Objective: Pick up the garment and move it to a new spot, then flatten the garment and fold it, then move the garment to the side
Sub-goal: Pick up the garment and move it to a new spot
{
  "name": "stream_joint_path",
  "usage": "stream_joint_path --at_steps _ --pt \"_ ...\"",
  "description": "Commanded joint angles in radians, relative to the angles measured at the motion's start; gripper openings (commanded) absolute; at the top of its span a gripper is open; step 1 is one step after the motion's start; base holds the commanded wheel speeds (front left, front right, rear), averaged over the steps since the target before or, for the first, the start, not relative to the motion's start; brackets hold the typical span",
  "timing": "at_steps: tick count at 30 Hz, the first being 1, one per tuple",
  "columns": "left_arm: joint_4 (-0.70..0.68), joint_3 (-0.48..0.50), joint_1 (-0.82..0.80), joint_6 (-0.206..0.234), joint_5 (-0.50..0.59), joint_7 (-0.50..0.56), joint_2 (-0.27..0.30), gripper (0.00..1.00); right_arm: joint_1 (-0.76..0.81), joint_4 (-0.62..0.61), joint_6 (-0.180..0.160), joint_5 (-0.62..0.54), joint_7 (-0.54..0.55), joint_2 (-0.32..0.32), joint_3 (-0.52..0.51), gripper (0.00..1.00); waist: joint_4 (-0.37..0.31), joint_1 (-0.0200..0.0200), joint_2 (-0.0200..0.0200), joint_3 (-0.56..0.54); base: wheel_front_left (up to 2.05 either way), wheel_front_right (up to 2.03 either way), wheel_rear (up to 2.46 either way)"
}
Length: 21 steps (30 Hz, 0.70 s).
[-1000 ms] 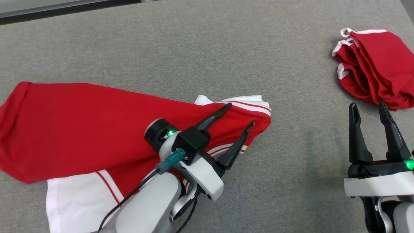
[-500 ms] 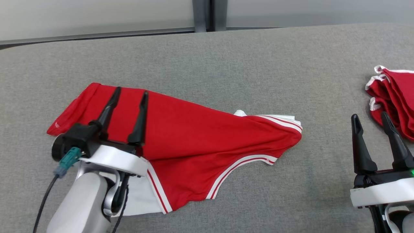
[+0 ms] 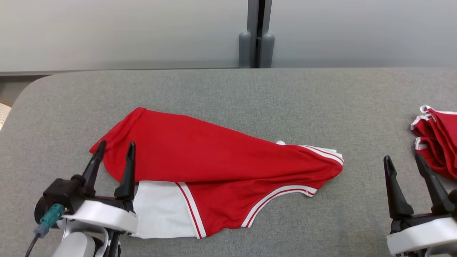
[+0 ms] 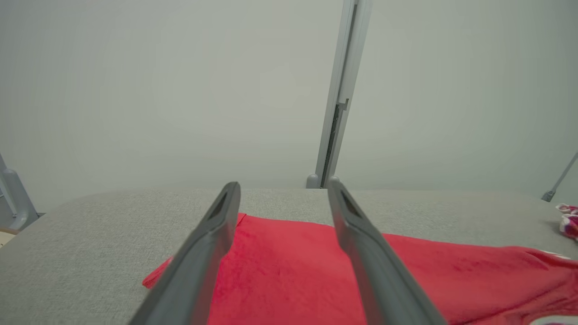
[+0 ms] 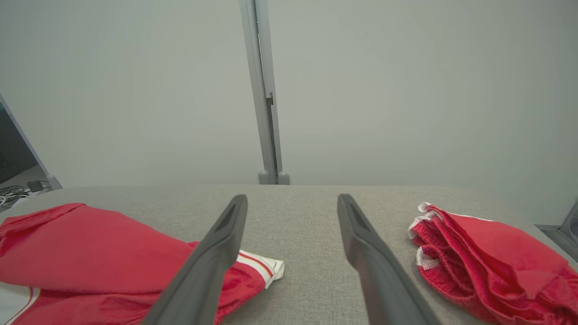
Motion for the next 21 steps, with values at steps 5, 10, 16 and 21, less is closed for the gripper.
stream_joint_path --at_steps 5,10,16,21 --pt "-0.013 -0.013 0.062 -0.001 -0.007 0.011 0.012 1.00 0.055 -0.006 0.000 -0.010 0.022 0.005 -0.003 1.00 0.001 0.0000 0.0000 -0.068 0.00 0.00 0.00" --pt "-0.022 -0.020 0.091 0.009 -0.006 0.023 0.019 1.00 0.082 -0.015 0.000 -0.010 0.035 0.014 -0.011 1.00 0.000 0.0000 0.0000 -0.098 0.00 0.00 0.00" --pt "-0.053 -0.020 0.118 0.023 -0.009 0.040 0.029 1.00 0.094 -0.031 0.000 -0.013 0.046 0.023 -0.014 1.00 -0.003 0.0000 0.0000 -0.107 0.00 0.00 0.00" --pt "-0.078 -0.021 0.125 0.031 -0.016 0.053 0.033 1.00 0.092 -0.034 0.000 -0.018 0.046 0.027 -0.015 1.00 -0.003 0.0000 0.0000 -0.105 0.00 0.00 0.00"
